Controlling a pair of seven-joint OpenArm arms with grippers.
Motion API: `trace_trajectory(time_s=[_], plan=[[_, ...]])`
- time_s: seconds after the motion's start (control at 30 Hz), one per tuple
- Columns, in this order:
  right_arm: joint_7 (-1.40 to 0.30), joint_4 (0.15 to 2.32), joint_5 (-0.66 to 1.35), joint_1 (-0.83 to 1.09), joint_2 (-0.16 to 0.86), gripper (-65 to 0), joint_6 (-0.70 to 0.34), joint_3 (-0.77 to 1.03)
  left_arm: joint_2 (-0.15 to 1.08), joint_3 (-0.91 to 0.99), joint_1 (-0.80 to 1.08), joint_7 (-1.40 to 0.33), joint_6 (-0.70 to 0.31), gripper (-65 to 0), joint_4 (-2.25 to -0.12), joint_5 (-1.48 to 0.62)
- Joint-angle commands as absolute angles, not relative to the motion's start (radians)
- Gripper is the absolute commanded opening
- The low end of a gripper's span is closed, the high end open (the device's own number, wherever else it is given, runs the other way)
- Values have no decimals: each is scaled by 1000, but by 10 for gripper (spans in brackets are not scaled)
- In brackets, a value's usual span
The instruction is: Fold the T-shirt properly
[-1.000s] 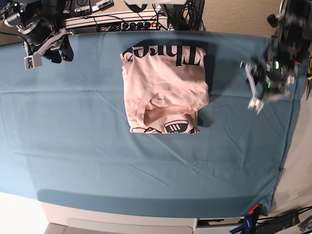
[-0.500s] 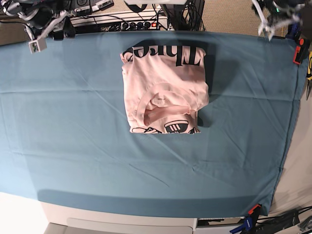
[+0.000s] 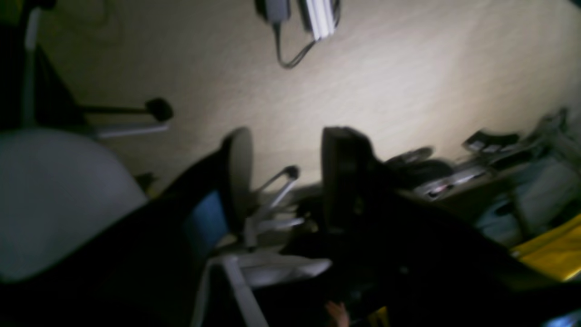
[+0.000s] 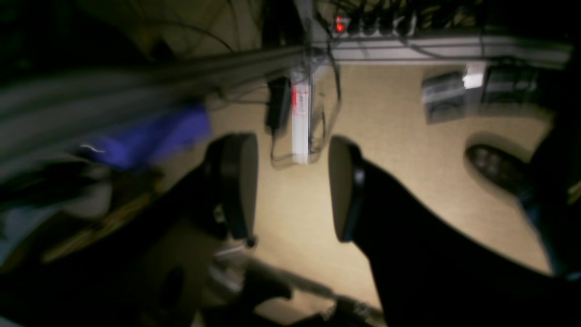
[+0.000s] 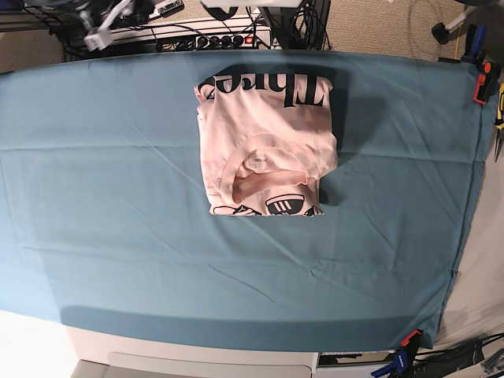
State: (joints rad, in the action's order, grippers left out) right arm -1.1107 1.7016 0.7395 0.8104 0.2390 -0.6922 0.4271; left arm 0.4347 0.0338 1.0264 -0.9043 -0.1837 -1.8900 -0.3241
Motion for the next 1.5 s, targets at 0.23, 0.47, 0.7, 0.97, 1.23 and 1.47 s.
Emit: trace_trajectory(time_s=[0.23, 0.47, 0.7, 0.97, 1.23, 1.47], plan=[[-767, 1170, 410, 563, 252, -390, -680, 279, 405, -31, 795, -732, -177, -410, -1513, -299], [-413, 621, 147, 283, 239, -390, -447, 233, 334, -31, 550, -518, -182, -410, -1129, -299], [-246, 260, 147, 112, 208, -391, -229, 238, 195, -31, 275, -484, -184, -410, -721, -299], [-248, 243, 165, 96, 175, -489, -167, 236, 18, -31, 111, -330, -175, -538, -455, -131], [-273, 243, 164, 80, 175, -618, -168, 236, -53, -31, 99, -284, -27, -644, -433, -55], [-233, 243, 164, 80, 154, -618, -168, 236, -29, -31, 100, -254, 26, -643, -421, -56]])
